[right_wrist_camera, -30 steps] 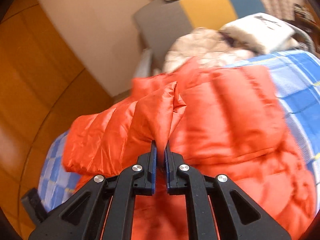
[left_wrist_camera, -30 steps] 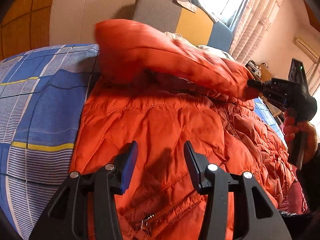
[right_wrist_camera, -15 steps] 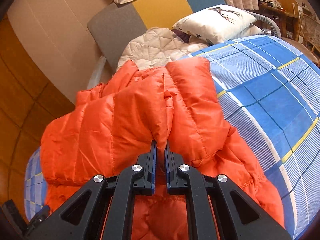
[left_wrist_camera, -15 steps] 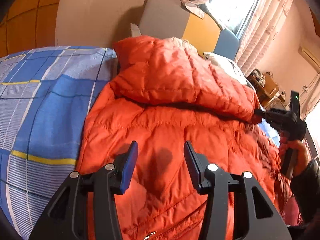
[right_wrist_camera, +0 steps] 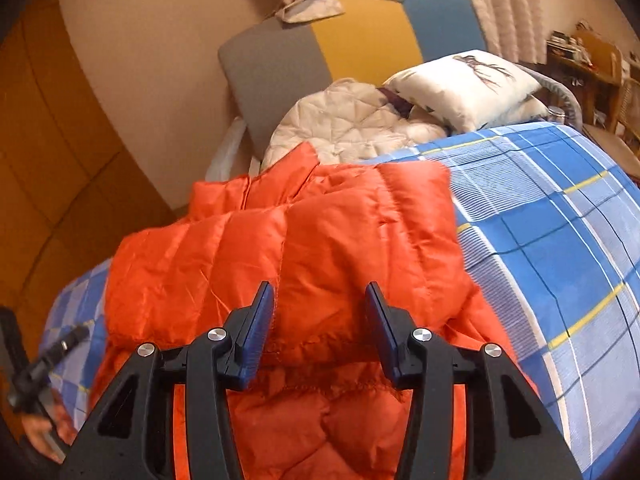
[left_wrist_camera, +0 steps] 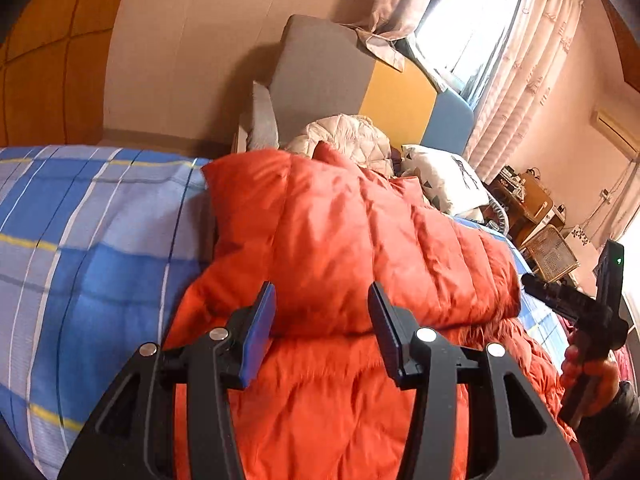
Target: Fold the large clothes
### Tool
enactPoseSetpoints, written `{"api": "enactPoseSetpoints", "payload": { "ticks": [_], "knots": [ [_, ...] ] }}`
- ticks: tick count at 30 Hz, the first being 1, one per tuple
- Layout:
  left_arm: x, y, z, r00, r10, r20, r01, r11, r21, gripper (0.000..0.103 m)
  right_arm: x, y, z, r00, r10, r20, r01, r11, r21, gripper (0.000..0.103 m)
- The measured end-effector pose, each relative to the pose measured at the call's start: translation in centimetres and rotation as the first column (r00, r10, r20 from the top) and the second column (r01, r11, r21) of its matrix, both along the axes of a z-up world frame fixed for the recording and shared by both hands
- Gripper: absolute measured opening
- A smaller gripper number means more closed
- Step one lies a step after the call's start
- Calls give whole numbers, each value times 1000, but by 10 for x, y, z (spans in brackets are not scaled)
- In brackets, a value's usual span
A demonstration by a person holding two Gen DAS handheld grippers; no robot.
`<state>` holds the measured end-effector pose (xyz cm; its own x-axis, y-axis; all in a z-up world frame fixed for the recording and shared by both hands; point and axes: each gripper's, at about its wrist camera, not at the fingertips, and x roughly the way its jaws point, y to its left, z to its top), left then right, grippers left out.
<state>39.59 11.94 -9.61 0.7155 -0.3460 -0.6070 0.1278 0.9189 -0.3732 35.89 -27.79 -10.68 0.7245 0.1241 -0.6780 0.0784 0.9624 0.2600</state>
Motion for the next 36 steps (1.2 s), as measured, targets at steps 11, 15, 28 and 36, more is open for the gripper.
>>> {"api": "enactPoseSetpoints", "payload": {
  "ticks": [11,15,28,36],
  "knots": [
    [55,4,-41,991,-51,-127,49,999,-13,47,38,-3,-39,993,-29,-111,25,999,-36,47],
    [69,3,-51,983,-55,-175,62,998,33,39,50,-6,-52,990,-36,-139,31,999,-37,47],
    [39,1,-43,992,-3,-127,5,1000,19,52,46,0,-38,991,-21,-133,18,1000,-22,61],
    [45,5,-48,988,18,-156,-18,1000,4,53,52,-4,-41,988,-44,-145,42,999,-21,61]
  ]
}}
